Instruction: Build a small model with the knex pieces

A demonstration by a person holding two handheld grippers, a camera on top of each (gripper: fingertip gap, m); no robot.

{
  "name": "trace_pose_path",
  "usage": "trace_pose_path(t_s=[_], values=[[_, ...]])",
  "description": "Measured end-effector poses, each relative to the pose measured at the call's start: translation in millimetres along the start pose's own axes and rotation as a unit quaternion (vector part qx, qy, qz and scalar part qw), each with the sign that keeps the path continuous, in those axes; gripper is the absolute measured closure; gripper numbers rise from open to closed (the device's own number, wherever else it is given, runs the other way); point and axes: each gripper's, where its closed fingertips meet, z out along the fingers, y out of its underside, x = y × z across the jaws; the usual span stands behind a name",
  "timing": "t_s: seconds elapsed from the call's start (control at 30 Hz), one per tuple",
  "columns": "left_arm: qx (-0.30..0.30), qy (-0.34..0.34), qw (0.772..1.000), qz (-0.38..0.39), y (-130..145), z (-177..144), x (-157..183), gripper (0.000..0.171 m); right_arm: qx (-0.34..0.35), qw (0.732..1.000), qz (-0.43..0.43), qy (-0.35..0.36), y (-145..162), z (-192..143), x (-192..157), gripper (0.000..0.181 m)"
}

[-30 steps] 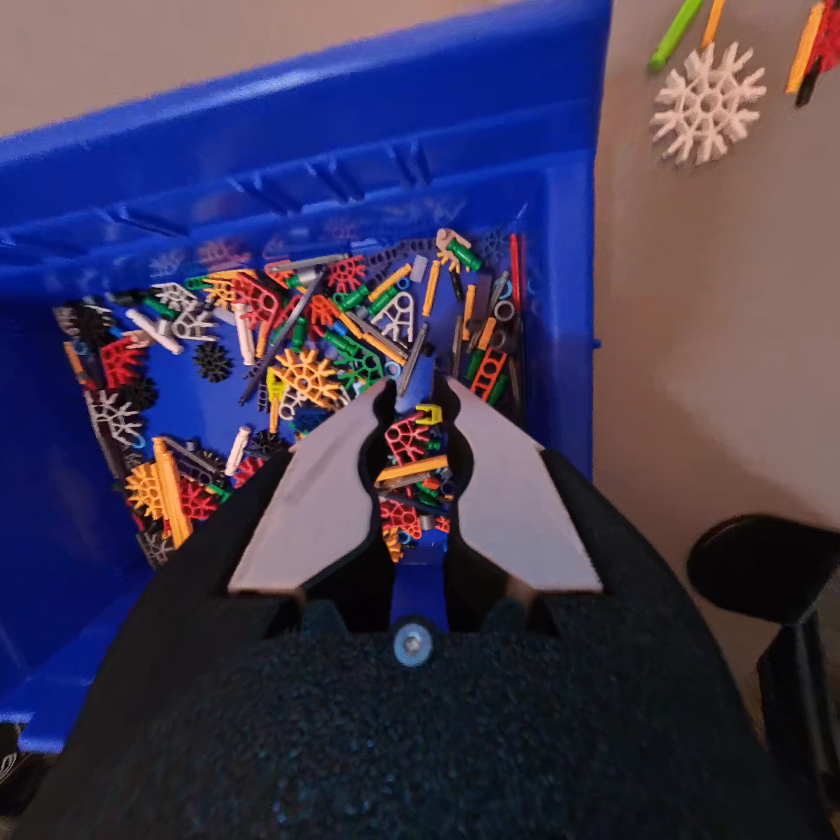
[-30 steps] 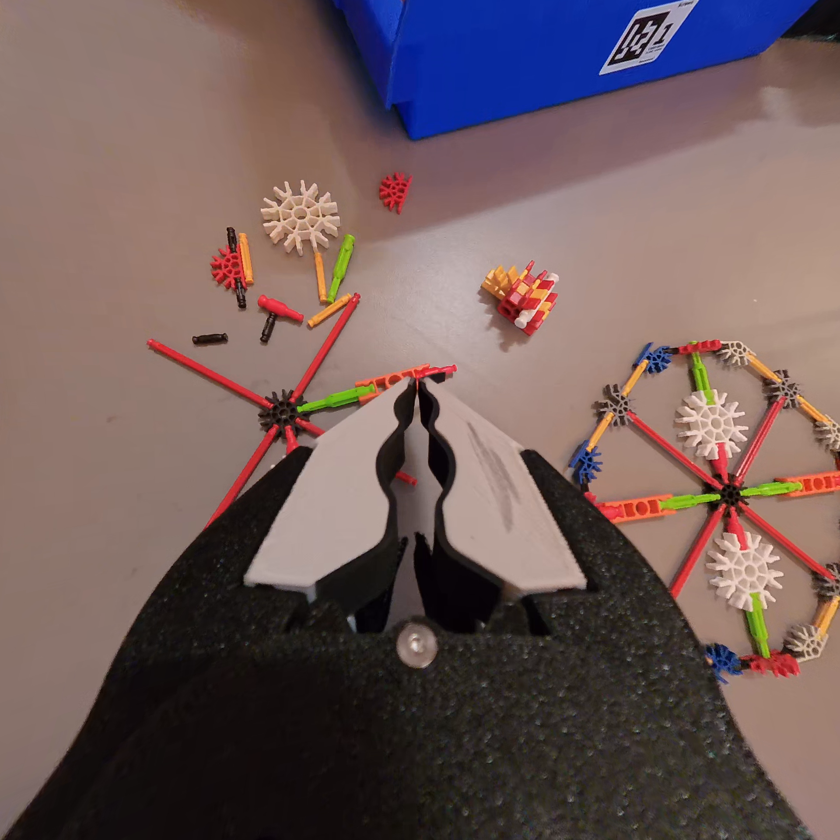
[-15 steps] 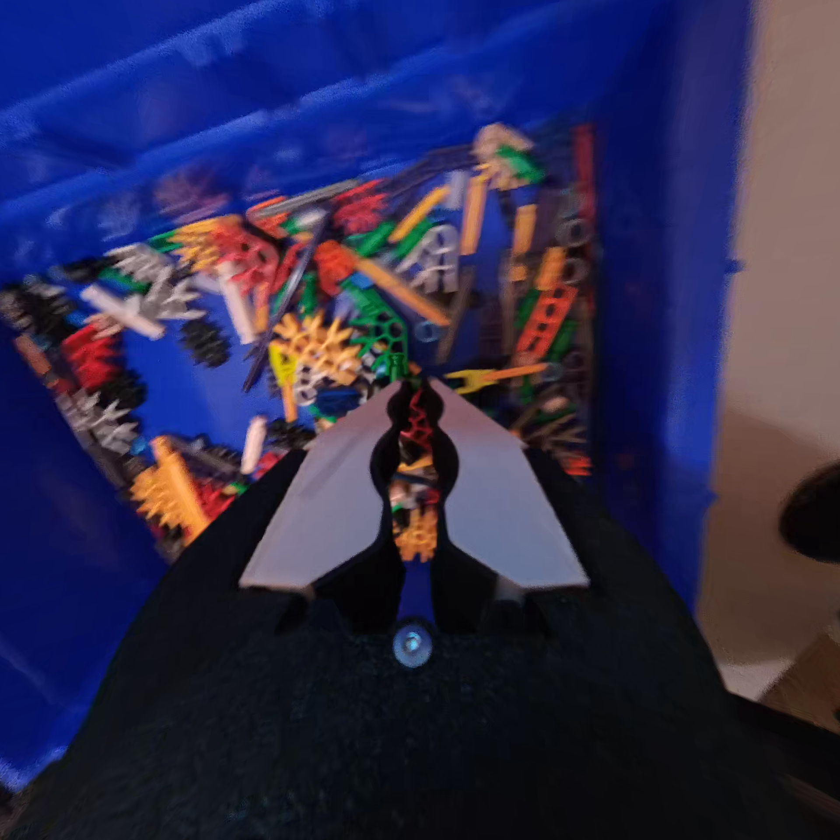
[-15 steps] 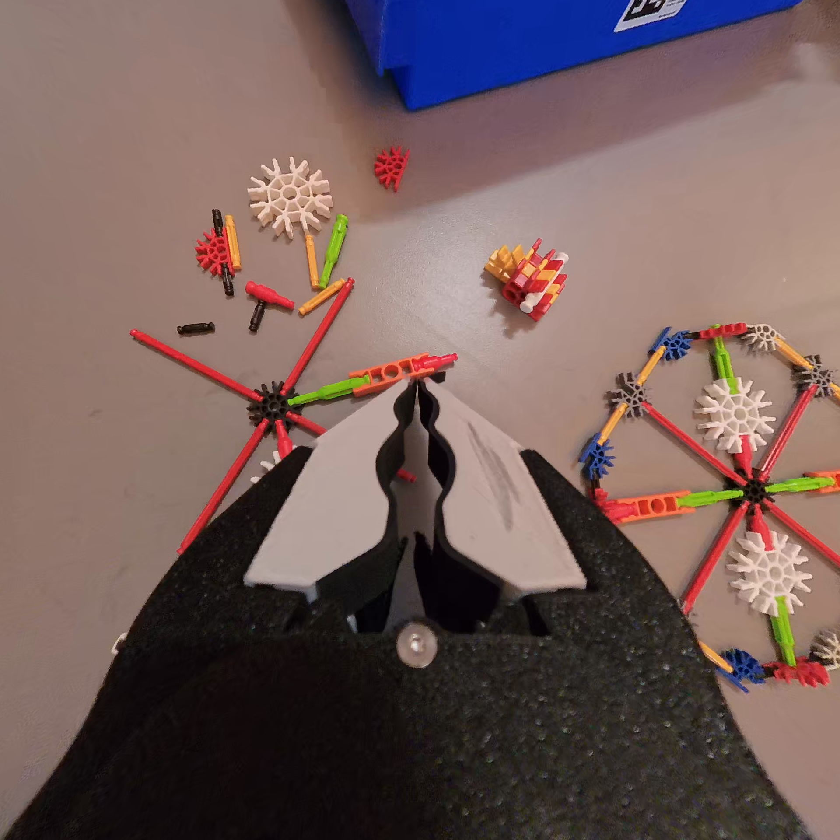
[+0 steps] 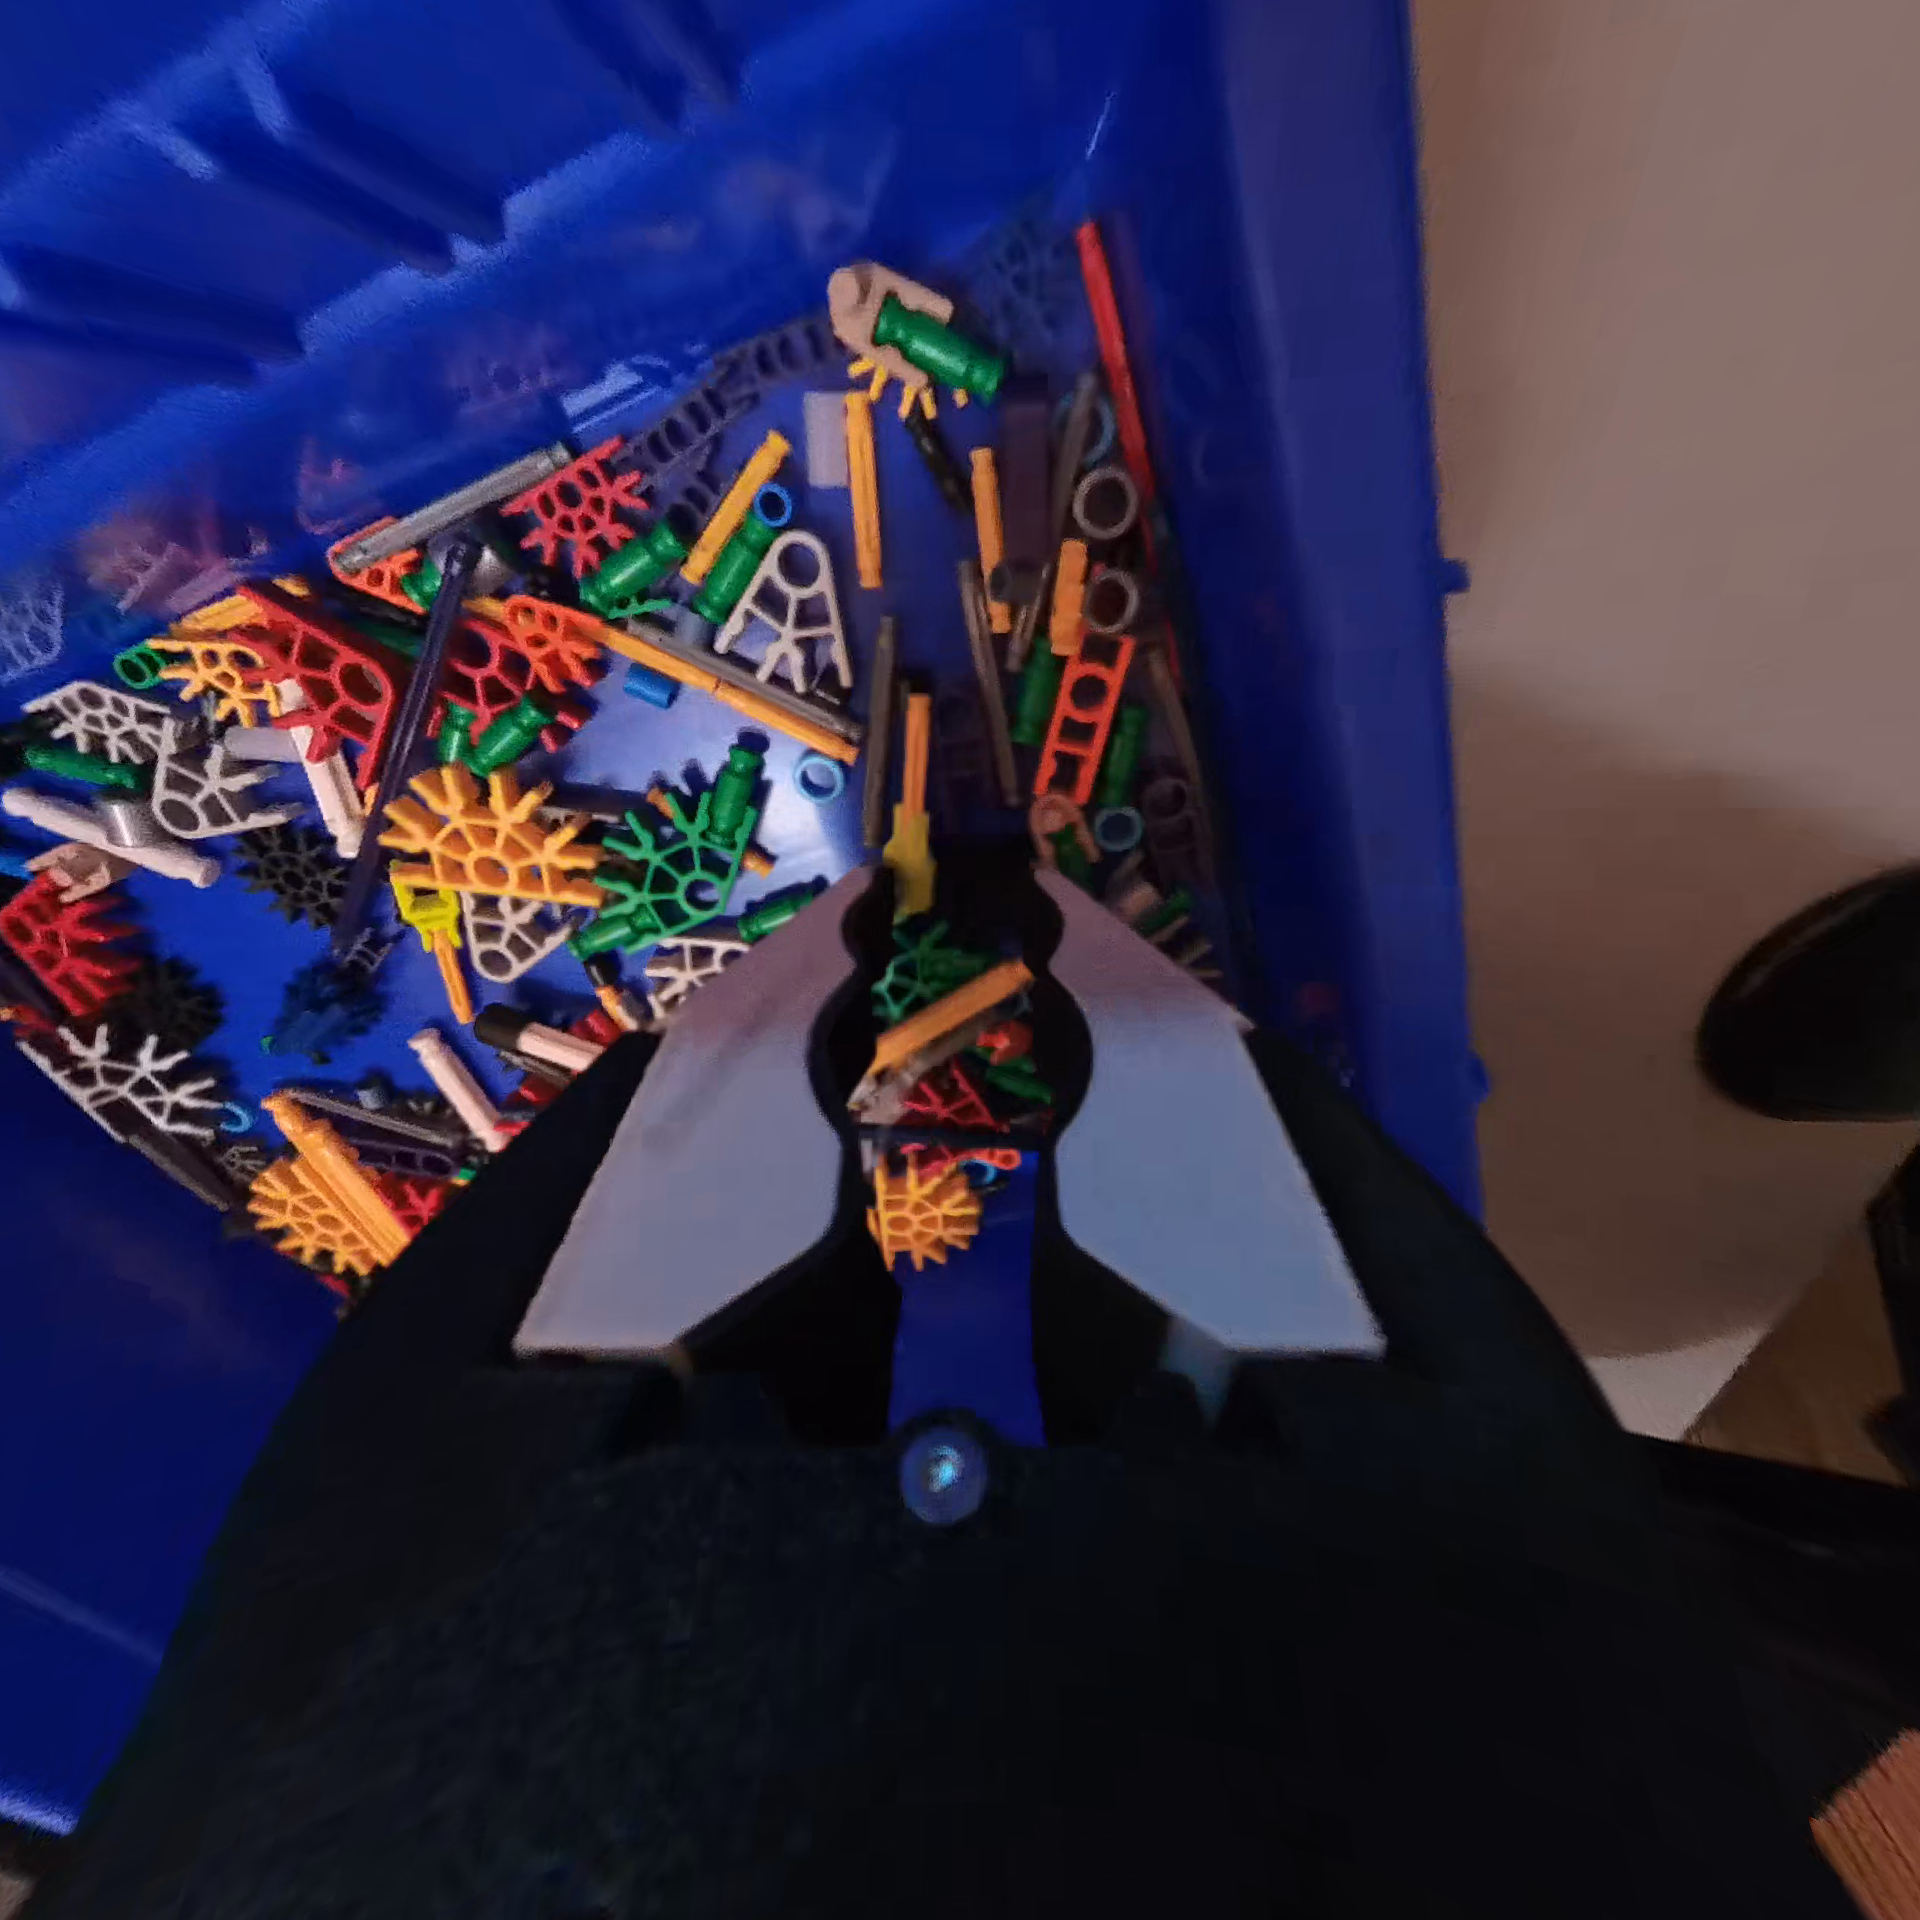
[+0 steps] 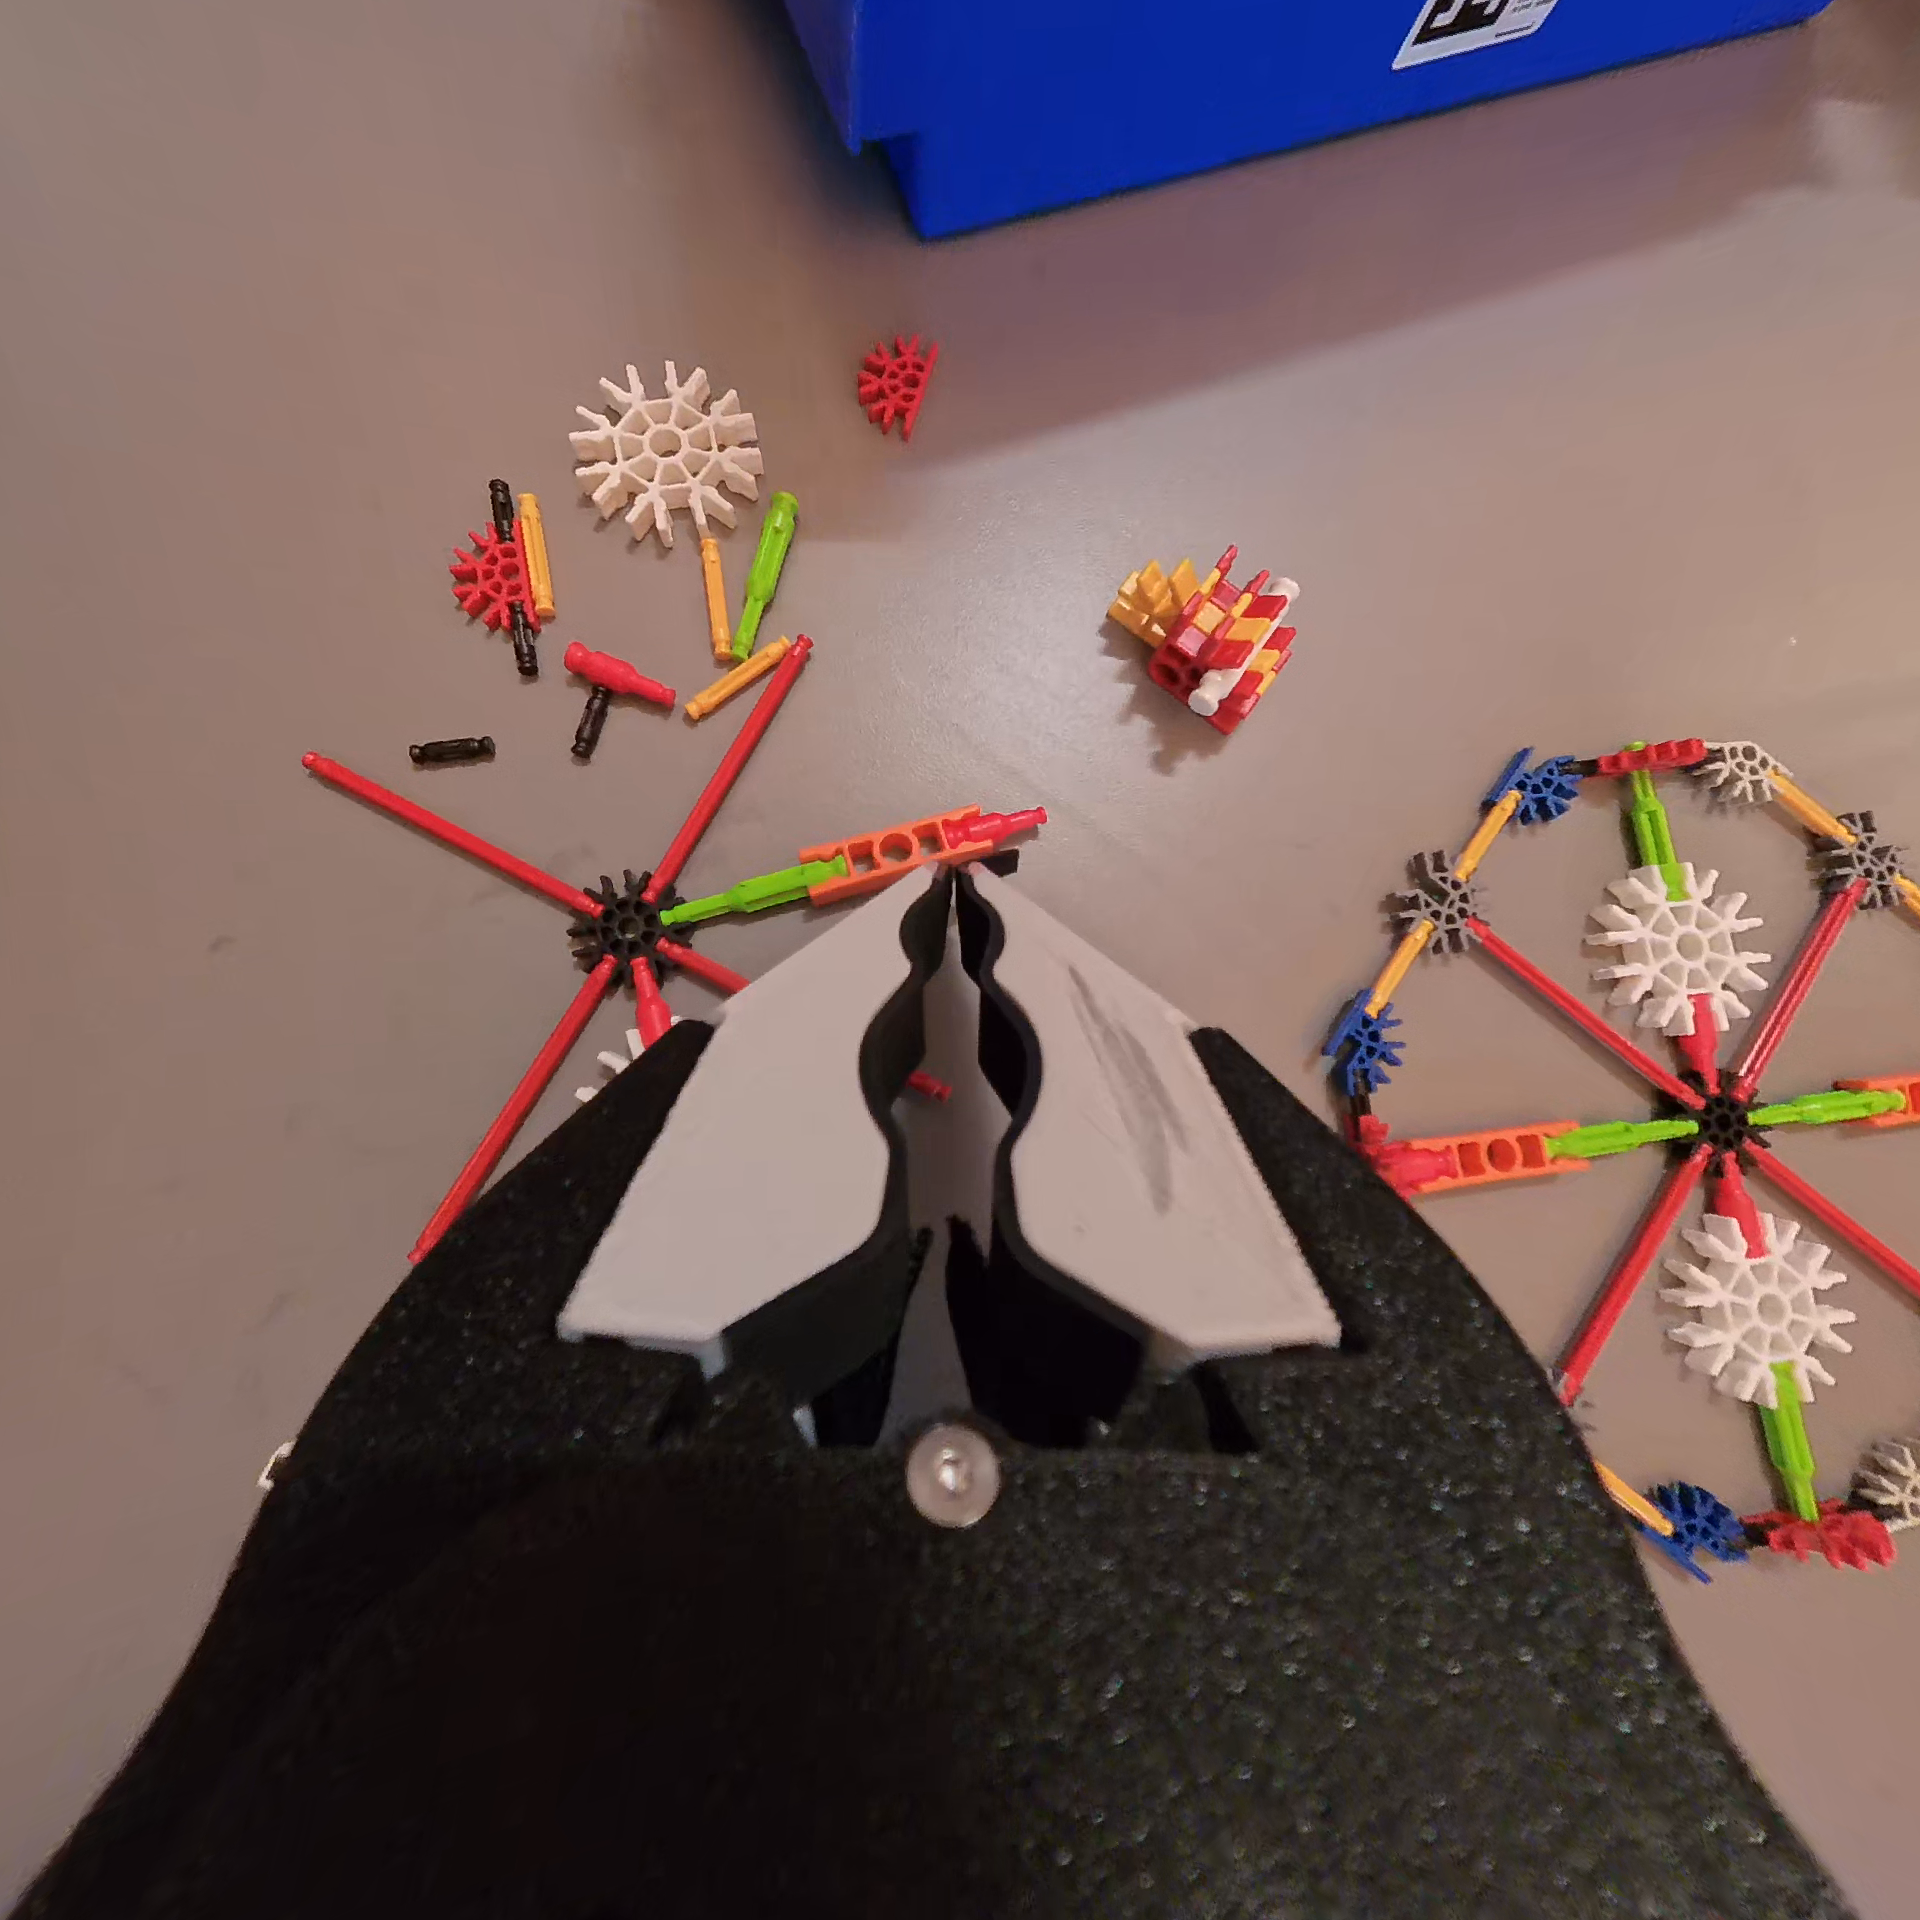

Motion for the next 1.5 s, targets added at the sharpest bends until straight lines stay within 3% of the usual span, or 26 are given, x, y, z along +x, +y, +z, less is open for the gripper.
trace_pose_path(t_s=[0.13,0.17,0.3,0.47,0.57,0.77,1.03,1.1,1.17,1.3,1.33,1.5], values=[[0.006,0.006,1.000,0.005,-6.8,1.2,-2.2,0.156,0.000,1.000,0.001,0.000,0.3,-0.1,0.4,0.181],[0.007,-0.003,1.000,0.007,-7.4,1.1,-5.8,0.165,0.000,1.000,0.001,0.000,0.5,-0.1,0.5,0.181],[-0.021,-0.037,0.999,-0.005,4.9,-0.4,-25.0,0.165,-0.001,1.000,0.002,-0.002,1.3,0.7,0.4,0.181],[-0.045,-0.128,0.990,-0.048,26.0,-16.0,-68.6,0.165,-0.003,1.000,0.004,-0.004,3.1,2.6,0.6,0.181],[-0.044,-0.171,0.982,-0.068,31.0,-29.5,-85.0,0.144,-0.003,1.000,0.008,-0.008,4.3,4.9,0.8,0.181],[0.095,-0.102,0.989,-0.042,-31.7,-31.1,-55.0,0.144,-0.004,1.000,0.009,-0.011,5.3,7.1,0.3,0.181],[0.106,-0.060,0.992,-0.034,-53.3,-1.6,-50.1,0.153,-0.005,1.000,0.009,-0.010,5.8,5.8,0.7,0.181],[0.089,-0.065,0.993,-0.042,-44.9,1.0,-55.9,0.154,-0.005,1.000,0.009,-0.010,5.7,5.5,0.6,0.181],[0.060,-0.055,0.996,-0.046,-31.7,3.7,-55.4,0.169,-0.006,1.000,0.009,-0.010,6.2,5.9,0.6,0.181],[-0.043,-0.095,0.993,-0.056,9.9,-0.2,-72.8,0.169,-0.007,1.000,0.009,-0.011,6.8,6.5,0.4,0.181],[-0.044,-0.098,0.992,-0.059,12.4,-1.9,-74.4,0.168,-0.008,1.000,0.009,-0.011,6.9,6.5,0.5,0.181],[0.119,-0.050,0.990,-0.065,-48.0,-14.6,-57.3,0.163,-0.008,1.000,0.010,-0.011,7.1,6.7,0.4,0.181]])
